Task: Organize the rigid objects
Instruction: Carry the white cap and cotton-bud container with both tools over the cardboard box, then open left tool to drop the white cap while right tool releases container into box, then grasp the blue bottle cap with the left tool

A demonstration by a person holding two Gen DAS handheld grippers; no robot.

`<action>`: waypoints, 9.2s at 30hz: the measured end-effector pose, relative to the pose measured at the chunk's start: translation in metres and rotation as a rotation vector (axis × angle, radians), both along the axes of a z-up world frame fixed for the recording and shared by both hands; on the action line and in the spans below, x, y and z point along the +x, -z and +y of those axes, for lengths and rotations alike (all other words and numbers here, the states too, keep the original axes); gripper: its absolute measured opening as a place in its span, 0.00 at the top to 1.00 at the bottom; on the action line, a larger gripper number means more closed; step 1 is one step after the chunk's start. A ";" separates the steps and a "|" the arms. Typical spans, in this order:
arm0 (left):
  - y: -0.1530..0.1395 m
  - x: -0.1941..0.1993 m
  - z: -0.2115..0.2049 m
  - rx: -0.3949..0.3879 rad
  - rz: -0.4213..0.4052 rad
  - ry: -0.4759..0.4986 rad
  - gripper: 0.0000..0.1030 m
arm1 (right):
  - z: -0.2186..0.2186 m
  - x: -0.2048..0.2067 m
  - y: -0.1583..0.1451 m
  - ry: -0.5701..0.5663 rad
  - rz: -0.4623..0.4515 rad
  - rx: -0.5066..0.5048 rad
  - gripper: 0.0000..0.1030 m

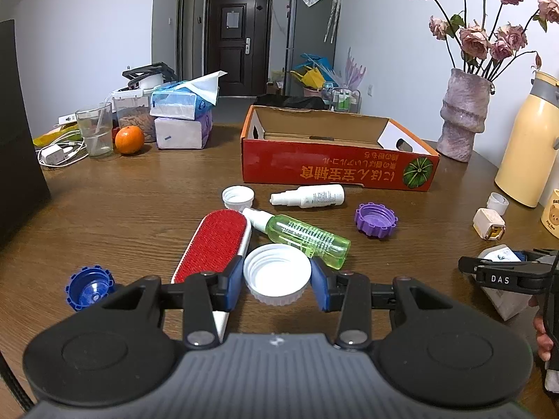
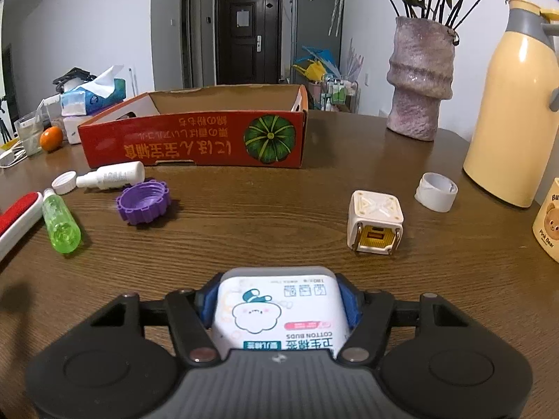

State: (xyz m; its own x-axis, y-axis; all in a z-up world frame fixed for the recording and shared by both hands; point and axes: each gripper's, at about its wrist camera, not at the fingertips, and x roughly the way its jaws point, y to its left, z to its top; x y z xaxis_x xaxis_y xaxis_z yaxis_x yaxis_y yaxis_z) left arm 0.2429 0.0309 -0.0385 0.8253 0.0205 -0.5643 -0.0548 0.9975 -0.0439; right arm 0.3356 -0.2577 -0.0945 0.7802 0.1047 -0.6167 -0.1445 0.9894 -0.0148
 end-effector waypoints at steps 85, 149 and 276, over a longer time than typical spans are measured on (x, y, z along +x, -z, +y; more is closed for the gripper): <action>-0.063 0.204 -0.028 0.113 -0.112 -0.077 0.60 | 0.076 0.132 -0.105 -0.022 -0.323 0.171 0.39; -0.018 0.337 0.004 0.134 -0.016 -0.238 0.00 | 0.075 0.255 -0.086 0.060 -0.202 0.174 0.00; 0.039 0.001 0.166 -0.006 0.043 -0.163 0.47 | 0.133 -0.041 -0.026 -0.087 -0.188 0.089 0.00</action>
State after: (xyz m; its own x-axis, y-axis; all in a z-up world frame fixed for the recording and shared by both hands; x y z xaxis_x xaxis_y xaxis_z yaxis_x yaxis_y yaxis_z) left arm 0.2440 0.1970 -0.0773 0.7865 0.1485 -0.5994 -0.2180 0.9749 -0.0444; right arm 0.2950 -0.1251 -0.0683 0.8665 0.2236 -0.4464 -0.2319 0.9720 0.0368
